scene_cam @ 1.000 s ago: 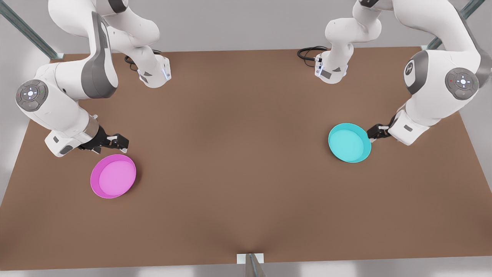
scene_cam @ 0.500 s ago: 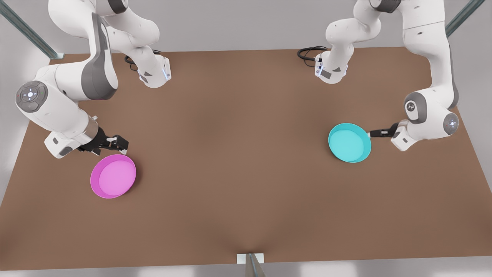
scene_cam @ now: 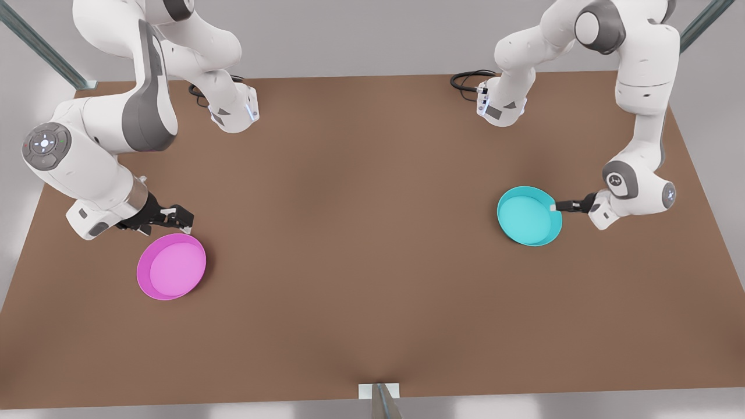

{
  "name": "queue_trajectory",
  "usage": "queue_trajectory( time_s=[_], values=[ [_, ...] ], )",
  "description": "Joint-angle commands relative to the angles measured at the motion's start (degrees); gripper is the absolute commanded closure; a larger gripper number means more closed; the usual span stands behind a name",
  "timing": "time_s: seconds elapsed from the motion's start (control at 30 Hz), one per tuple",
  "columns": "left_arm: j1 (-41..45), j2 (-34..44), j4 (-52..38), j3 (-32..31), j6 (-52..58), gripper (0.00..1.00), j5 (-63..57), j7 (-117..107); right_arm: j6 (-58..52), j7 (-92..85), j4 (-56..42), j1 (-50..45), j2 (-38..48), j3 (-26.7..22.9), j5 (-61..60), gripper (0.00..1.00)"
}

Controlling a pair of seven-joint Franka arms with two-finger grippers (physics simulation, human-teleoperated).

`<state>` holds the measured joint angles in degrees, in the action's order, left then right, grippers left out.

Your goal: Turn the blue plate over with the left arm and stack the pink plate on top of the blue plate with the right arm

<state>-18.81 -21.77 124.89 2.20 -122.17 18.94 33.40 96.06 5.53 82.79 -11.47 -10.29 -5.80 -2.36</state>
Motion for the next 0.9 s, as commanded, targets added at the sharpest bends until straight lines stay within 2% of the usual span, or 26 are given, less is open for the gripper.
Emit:
queue_trajectory(
  time_s=[0.0, 0.1, 0.13, 0.2, 0.33, 0.4, 0.43, 0.47, 0.5, 0.87],
  values=[
    [0.0, -0.1, 0.0, 0.0, -0.1, 0.0, 1.6, 0.0, 0.0, -0.1, 0.0, 0.0, 0.0, 0.0, 0.1, 0.0],
    [0.1, -1.8, -0.1, 0.1, -1.9, 0.0, 2.0, 0.0, 0.4, 0.0, 0.0, 0.0, -0.1, 0.0, 0.1, 0.0],
    [0.6, -2.0, 0.0, 0.1, -2.0, 0.08, 3.1, 0.0, 0.4, 0.0, 0.0, 0.0, -0.2, 0.0, 0.1, 0.0],
    [1.1, -2.0, 0.2, -0.1, -2.0, 0.11, 3.6, 0.0, 0.4, 0.0, 0.0, 0.0, -0.2, 0.0, 0.1, 0.0],
    [1.1, -2.6, 0.3, -0.2, -2.0, 0.47, 4.5, 0.1, 0.4, 0.0, 0.0, 0.0, -0.2, 0.0, 0.0, 0.0],
    [1.1, -2.9, 0.2, -0.3, -2.1, 0.57, 4.5, 0.0, 0.4, -0.1, 0.0, 0.0, -0.2, 0.0, 0.0, 0.0],
    [1.2, -3.0, 0.2, -0.4, -2.7, 0.68, 4.5, 0.1, 0.4, -0.1, 0.0, 0.0, -0.2, 0.0, 0.1, 0.0],
    [1.2, -3.3, 0.0, -0.4, -2.9, 0.7, 4.5, 0.0, 0.4, -0.1, 0.0, 0.0, -0.2, 0.0, 0.0, 0.0],
    [1.4, -3.5, 0.0, -0.5, -3.3, 0.79, 4.5, 0.1, 0.4, 0.0, 0.0, 0.0, -0.2, 0.0, 0.0, 0.0],
    [2.4, -3.1, -0.2, -0.8, -4.0, 0.79, 4.3, -0.4, 0.7, -0.1, 0.0, 0.1, -0.3, 0.0, 0.0, 0.0]
  ],
)
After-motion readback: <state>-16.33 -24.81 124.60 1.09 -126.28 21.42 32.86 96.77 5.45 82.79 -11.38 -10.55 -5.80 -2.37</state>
